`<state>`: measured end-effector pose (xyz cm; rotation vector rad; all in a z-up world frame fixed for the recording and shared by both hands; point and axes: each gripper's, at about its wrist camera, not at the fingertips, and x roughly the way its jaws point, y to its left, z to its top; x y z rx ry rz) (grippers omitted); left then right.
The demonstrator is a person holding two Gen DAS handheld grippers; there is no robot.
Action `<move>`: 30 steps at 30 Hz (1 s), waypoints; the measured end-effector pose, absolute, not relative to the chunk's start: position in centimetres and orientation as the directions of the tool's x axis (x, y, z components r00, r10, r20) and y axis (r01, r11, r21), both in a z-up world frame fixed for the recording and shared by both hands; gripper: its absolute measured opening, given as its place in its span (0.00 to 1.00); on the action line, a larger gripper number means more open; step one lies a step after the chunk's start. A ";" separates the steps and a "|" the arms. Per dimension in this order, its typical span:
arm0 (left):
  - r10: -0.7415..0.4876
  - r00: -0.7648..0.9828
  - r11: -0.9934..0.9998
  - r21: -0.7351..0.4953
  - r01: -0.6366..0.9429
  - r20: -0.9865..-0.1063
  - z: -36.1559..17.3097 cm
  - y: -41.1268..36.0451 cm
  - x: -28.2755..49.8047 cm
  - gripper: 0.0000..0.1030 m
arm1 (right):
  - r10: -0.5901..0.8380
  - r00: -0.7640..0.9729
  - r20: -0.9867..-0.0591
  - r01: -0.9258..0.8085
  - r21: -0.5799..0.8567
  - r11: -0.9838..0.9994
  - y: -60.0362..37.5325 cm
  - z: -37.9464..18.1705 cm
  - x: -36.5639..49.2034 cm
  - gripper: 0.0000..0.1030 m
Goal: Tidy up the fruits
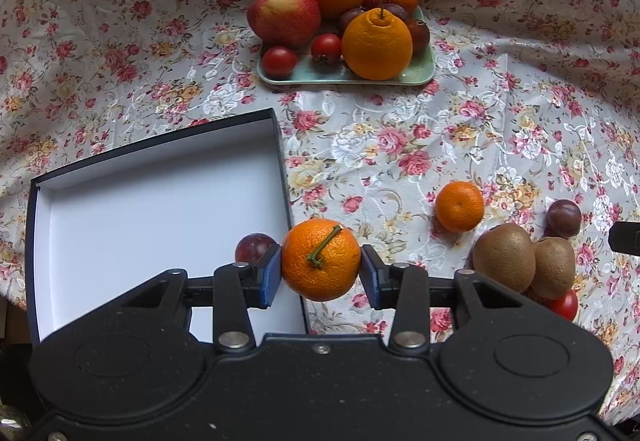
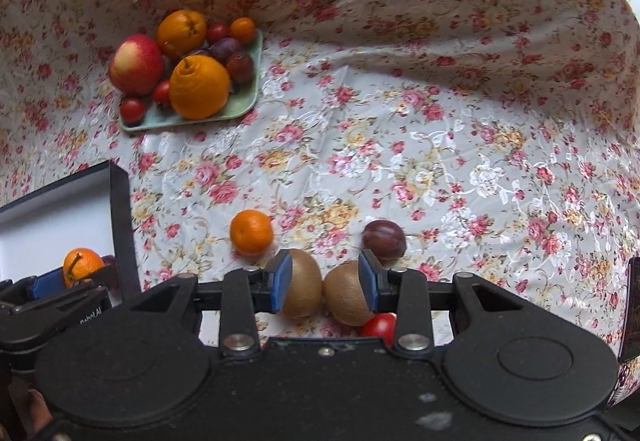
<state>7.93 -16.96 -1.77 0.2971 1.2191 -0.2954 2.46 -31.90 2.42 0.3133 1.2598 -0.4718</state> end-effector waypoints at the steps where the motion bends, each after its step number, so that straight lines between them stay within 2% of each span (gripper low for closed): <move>1: -0.063 0.314 0.921 0.066 0.384 -0.947 -1.8 -17.4 7.7 0.48 | -0.166 0.225 -0.960 0.507 -0.030 0.861 -32.4 2.5 2.1 0.38; 11: -0.127 0.211 0.876 -0.010 0.482 -0.969 -3.0 -21.3 5.1 0.48 | -0.157 0.116 -0.981 0.543 -0.070 0.837 -36.4 0.6 -1.9 0.38; 18: -0.117 0.178 0.835 0.000 0.551 -0.977 -3.4 -22.4 3.3 0.48 | -0.138 -0.039 -0.990 0.551 -0.136 0.824 -37.5 -3.1 -4.7 0.37; 23: -0.101 0.192 0.818 0.028 0.574 -0.976 -3.7 -22.3 2.6 0.48 | -0.023 -0.053 -0.998 0.568 -0.049 0.821 -37.8 -4.6 -6.1 0.38; 30: -0.102 0.145 0.829 -0.004 0.559 -0.984 -4.5 -20.4 1.9 0.48 | 0.085 0.057 -0.995 0.550 0.102 0.829 -36.3 -3.8 -5.9 0.38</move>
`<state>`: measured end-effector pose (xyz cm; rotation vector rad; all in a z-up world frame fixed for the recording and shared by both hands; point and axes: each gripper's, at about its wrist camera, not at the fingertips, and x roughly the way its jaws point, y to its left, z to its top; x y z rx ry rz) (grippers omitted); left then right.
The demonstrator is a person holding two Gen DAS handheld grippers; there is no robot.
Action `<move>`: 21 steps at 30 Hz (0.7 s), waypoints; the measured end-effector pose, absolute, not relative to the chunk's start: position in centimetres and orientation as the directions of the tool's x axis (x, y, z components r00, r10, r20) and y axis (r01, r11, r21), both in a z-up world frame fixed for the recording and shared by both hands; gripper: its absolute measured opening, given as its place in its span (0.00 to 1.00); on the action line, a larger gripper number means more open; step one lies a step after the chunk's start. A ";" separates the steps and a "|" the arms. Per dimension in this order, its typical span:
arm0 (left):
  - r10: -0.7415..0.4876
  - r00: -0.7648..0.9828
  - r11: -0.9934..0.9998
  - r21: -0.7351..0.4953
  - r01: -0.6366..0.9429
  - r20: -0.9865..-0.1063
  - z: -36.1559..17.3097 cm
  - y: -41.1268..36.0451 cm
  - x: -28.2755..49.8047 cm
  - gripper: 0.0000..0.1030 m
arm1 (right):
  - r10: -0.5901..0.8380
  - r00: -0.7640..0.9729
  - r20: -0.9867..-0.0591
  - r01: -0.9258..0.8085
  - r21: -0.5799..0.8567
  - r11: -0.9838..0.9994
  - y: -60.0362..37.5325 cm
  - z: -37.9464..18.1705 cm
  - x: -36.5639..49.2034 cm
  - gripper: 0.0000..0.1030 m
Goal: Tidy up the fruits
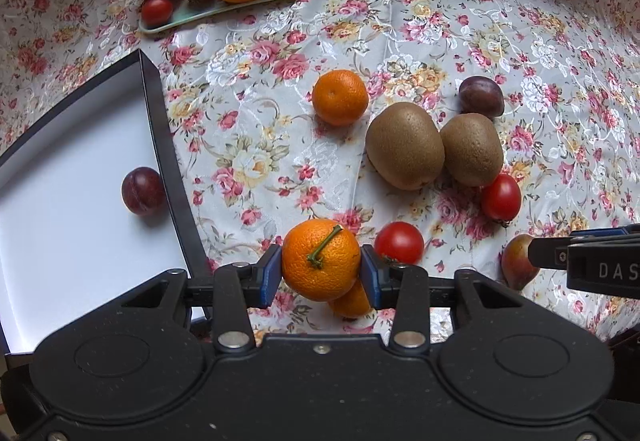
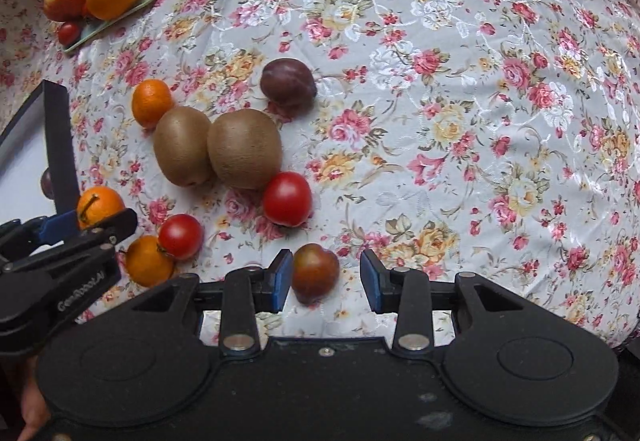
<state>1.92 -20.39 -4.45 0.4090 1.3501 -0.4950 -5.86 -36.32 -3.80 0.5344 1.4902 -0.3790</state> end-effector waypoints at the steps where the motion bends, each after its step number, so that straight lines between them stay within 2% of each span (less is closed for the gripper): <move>1: -0.108 0.141 0.833 -0.012 0.553 -0.984 -4.4 -20.1 1.8 0.48 | 0.081 0.061 -0.995 0.547 0.102 0.831 -36.0 -3.7 -5.9 0.38; 9: -0.155 0.138 0.843 -0.058 0.535 -0.978 -3.8 -18.6 0.6 0.48 | 0.112 0.088 -0.990 0.597 0.143 0.790 -35.8 -4.4 -7.6 0.38; 19: -0.207 0.230 0.832 -0.047 0.553 -0.951 -2.3 -18.4 -0.2 0.47 | 0.089 0.118 -0.989 0.639 0.144 0.756 -35.6 -3.9 -8.9 0.38; 21: -0.188 0.254 0.830 -0.015 0.557 -0.949 -2.6 -18.7 -0.1 0.48 | 0.082 0.118 -0.990 0.639 0.139 0.756 -35.5 -3.8 -8.9 0.38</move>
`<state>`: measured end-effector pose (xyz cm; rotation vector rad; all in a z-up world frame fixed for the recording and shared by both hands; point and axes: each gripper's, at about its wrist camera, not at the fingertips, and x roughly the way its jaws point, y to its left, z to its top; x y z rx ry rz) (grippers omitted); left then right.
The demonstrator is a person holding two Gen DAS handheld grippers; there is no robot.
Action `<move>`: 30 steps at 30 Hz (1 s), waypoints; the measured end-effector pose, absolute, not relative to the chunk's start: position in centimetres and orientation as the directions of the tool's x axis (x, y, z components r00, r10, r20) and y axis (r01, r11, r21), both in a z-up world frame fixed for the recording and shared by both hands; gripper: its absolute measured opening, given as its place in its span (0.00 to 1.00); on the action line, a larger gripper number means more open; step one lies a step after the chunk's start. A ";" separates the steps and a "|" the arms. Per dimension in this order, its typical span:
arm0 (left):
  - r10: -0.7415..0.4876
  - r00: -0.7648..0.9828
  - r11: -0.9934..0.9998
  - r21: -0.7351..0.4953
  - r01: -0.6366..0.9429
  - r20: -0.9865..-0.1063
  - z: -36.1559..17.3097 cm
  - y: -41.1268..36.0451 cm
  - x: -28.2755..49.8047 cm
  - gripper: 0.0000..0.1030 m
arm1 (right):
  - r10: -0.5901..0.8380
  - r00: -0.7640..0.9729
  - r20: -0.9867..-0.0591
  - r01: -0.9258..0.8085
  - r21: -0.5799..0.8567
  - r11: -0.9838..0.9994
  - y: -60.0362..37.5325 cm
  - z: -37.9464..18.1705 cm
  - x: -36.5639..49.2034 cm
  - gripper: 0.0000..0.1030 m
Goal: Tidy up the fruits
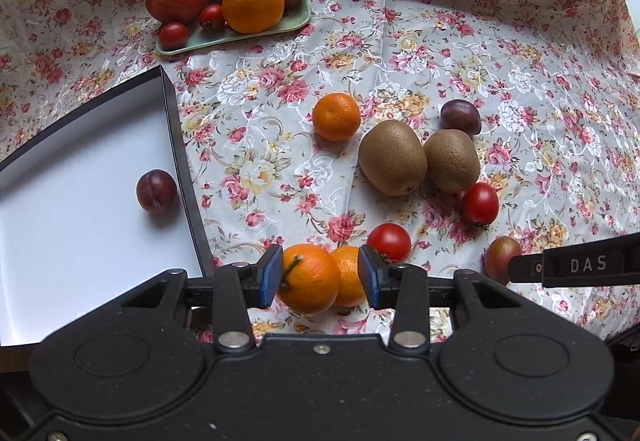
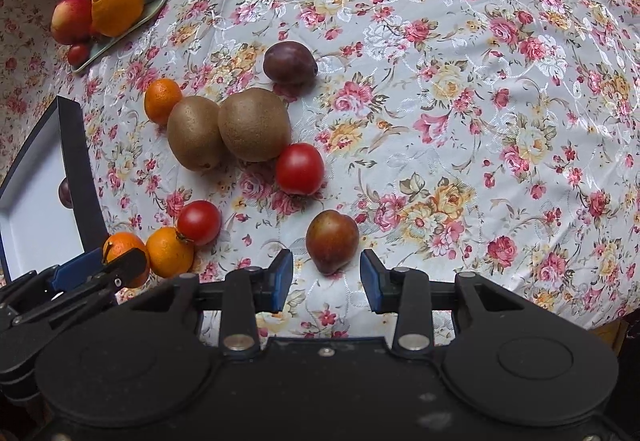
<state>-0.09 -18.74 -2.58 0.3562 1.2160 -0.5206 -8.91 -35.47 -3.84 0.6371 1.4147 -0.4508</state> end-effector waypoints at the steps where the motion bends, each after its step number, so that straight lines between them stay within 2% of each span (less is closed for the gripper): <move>1: -0.173 0.263 0.834 0.001 0.552 -0.949 -2.9 -18.8 0.0 0.46 | 0.081 0.118 -0.990 0.639 0.138 0.757 -35.4 -3.8 -8.9 0.38; 7: -0.159 0.187 0.866 -0.046 0.499 -0.969 -5.3 -18.3 1.2 0.46 | 0.085 0.110 -0.990 0.633 0.136 0.762 -35.2 -4.0 -8.7 0.38; 15: -0.235 0.351 0.893 -0.058 0.446 -0.906 -1.3 -14.7 2.2 0.47 | 0.073 0.133 -0.988 0.604 0.139 0.785 -34.7 -3.2 -8.4 0.38; 23: -0.185 0.252 0.815 -0.005 0.580 -0.950 -4.8 -14.7 1.0 0.47 | 0.092 0.160 -0.983 0.581 0.169 0.796 -34.2 -2.0 -7.9 0.38; 27: -0.129 0.292 0.793 0.078 0.604 -0.948 -5.8 -15.8 0.5 0.47 | 0.110 0.168 -0.980 0.572 0.188 0.798 -33.8 -1.6 -7.4 0.38; 30: -0.123 0.291 0.789 0.084 0.608 -0.949 -5.7 -15.7 0.5 0.47 | 0.113 0.173 -0.978 0.566 0.193 0.802 -33.6 -1.5 -7.1 0.38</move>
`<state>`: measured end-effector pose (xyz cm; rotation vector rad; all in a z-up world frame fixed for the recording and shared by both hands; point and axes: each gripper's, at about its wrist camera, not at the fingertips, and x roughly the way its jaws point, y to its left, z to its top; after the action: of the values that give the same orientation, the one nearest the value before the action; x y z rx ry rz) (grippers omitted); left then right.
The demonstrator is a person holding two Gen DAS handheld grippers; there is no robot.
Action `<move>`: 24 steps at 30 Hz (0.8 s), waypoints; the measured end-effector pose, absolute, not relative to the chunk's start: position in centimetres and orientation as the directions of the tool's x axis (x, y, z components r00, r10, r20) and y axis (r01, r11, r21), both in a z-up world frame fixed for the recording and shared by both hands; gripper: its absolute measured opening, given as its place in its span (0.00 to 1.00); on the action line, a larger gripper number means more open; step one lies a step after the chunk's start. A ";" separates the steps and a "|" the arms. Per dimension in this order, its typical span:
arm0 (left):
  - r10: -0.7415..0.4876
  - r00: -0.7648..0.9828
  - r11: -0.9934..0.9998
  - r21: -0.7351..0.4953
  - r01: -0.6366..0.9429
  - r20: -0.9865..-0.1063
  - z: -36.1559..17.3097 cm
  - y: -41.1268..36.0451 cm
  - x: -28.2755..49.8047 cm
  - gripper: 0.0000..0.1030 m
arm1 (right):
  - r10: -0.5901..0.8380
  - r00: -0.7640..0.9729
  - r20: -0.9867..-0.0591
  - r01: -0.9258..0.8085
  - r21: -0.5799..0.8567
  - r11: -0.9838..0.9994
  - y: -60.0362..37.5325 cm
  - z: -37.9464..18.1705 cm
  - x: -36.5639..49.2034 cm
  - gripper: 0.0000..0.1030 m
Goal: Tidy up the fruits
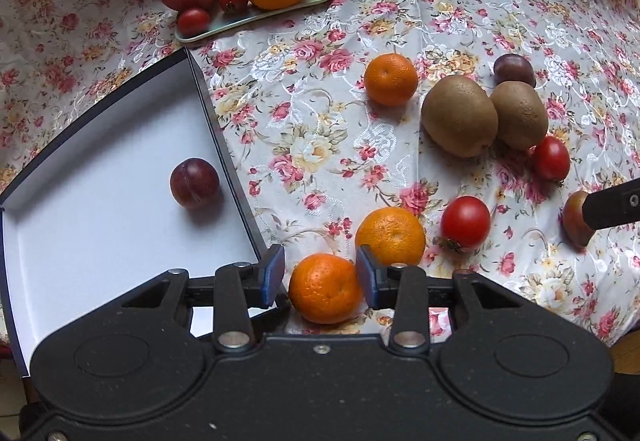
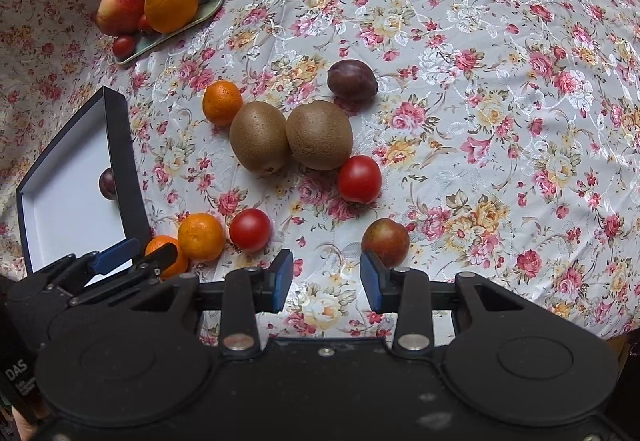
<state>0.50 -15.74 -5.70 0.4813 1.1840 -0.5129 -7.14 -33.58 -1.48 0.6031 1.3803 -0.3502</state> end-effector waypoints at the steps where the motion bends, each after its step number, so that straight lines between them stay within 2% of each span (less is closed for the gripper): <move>1: -0.126 0.282 0.789 0.077 0.610 -0.951 -5.6 -15.7 0.5 0.47 | 0.114 0.173 -0.978 0.565 0.194 0.802 -33.5 -1.5 -7.1 0.38; 8: -0.198 0.202 0.750 -0.016 0.661 -0.959 -5.3 -15.9 0.6 0.46 | 0.122 0.144 -0.982 0.563 0.183 0.806 -33.5 -2.2 -7.1 0.38; 12: -0.128 0.226 0.777 0.044 0.628 -0.966 -6.0 -15.8 1.2 0.46 | 0.126 0.145 -0.981 0.573 0.187 0.798 -33.8 -2.2 -7.4 0.38; 17: -0.104 0.230 0.773 0.067 0.631 -0.968 -6.3 -15.9 1.2 0.46 | 0.134 0.156 -0.979 0.572 0.200 0.796 -34.0 -1.8 -7.9 0.38; 22: -0.025 0.348 0.709 0.229 0.667 -0.937 -6.7 -17.9 -0.4 0.47 | 0.144 0.170 -0.975 0.573 0.216 0.790 -34.3 -1.4 -8.4 0.38; 24: -0.003 0.322 0.694 0.230 0.682 -0.947 -7.4 -18.3 -0.5 0.46 | 0.149 0.178 -0.973 0.576 0.226 0.786 -34.5 -1.3 -8.6 0.38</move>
<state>-0.48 -18.30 -7.38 0.6933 1.1709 -0.4999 -8.60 -34.54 -1.25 0.6449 1.3825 -0.3330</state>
